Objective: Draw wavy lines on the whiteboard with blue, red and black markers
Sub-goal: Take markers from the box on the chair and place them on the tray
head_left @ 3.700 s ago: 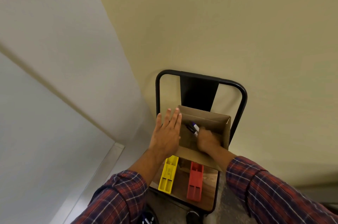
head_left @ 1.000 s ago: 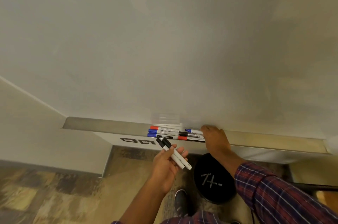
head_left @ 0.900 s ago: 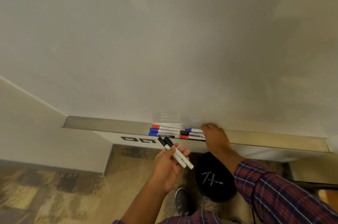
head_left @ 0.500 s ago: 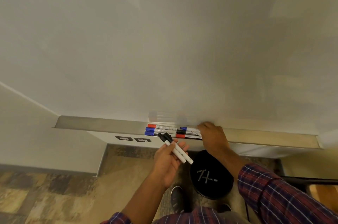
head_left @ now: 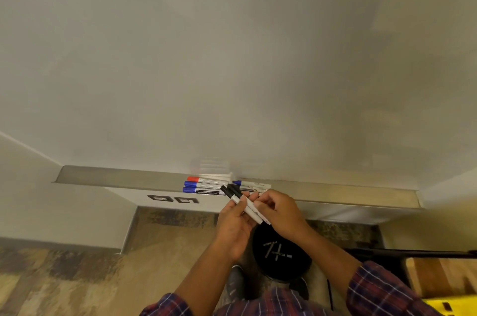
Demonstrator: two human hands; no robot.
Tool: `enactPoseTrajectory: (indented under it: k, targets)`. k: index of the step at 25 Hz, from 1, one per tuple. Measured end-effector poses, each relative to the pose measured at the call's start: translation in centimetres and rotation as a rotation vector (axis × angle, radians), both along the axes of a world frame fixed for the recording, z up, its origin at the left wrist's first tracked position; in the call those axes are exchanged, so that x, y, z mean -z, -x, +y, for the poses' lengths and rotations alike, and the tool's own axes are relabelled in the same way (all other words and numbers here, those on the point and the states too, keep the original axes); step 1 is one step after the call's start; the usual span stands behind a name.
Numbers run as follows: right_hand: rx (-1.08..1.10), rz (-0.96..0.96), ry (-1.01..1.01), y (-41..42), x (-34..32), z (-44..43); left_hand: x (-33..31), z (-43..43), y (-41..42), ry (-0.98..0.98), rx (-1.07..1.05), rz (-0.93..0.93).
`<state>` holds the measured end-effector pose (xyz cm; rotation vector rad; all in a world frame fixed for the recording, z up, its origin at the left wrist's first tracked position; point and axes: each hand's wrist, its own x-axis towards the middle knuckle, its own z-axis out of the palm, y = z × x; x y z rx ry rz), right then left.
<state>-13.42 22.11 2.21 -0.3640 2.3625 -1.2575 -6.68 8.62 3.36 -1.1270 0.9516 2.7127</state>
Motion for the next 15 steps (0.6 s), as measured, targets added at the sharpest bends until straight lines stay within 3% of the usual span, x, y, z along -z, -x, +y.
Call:
enactPoseTrajectory:
  k: [7,15]
  targets:
    - [-0.155,-0.093,-0.027,1.0,0.1,4.5,0.3,3.6,0.1,-0.020,0.059,-0.001]
    - [-0.134,0.254,-0.468,5.6,3.4,9.4,2.0,4.7,0.2,0.012,-0.009,-0.102]
